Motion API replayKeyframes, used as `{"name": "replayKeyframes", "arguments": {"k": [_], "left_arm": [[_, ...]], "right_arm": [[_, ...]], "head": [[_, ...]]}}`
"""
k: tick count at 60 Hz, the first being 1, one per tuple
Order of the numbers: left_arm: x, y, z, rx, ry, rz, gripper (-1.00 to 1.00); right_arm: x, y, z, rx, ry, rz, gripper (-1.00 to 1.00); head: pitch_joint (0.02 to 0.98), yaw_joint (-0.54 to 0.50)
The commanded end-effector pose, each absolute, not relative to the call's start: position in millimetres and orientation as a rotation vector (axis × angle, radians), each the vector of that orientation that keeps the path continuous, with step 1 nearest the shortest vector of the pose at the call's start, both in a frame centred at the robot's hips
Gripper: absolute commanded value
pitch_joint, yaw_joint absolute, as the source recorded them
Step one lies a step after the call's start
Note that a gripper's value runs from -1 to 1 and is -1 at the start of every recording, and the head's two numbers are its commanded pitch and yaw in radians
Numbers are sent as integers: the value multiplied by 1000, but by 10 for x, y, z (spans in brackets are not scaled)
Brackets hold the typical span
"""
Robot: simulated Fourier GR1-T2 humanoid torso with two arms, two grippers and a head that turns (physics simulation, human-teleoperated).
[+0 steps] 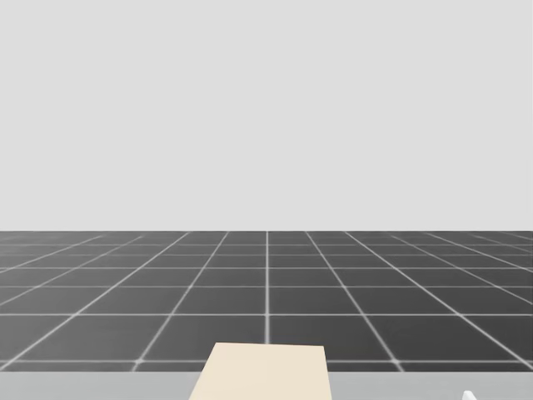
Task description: Retrieve the object from inside the box.
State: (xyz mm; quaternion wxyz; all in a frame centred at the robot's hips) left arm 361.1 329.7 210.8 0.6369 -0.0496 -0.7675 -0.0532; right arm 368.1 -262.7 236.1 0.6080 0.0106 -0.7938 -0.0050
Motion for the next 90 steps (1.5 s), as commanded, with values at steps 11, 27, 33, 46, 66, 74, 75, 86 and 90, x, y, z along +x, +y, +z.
{"name": "replayKeyframes", "arguments": {"k": [11,27,33,46,66,74,75,86,90], "left_arm": [[3647,3268,2015,-169,-1625,-184,-1000],[3450,2910,1854,-364,-1417,-579,-1000],[3351,2767,1819,-404,-1387,-709,-1000],[3161,2416,1791,-487,-1351,-904,-1000],[3106,2274,1764,-503,-1332,-968,-1000],[3104,2272,1743,-509,-1317,-982,-1000],[3103,2271,1741,-511,-1316,-983,-1000],[3094,2253,1727,-516,-1310,-1001,-1000],[3094,2246,1722,-517,-1306,-1007,-1000]], "right_arm": [[3695,-2645,2284,98,-1748,94,-1000],[3590,-2500,2090,291,-1683,416,-1000],[3478,-2390,2076,392,-1685,514,-1000],[3208,-2089,2056,591,-1650,630,-1000],[3002,-1951,1979,644,-1507,654,-1000],[3024,-1906,1802,632,-1421,662,-1000],[3034,-1903,1769,634,-1405,660,-1000],[3145,-1835,1623,676,-1381,694,-1000],[3226,-1799,1564,675,-1364,718,-1000]], "head": [[63,0],[66,-5],[67,-5],[62,-10],[80,-24],[95,-27],[98,-28],[115,-29],[123,-30]]}}
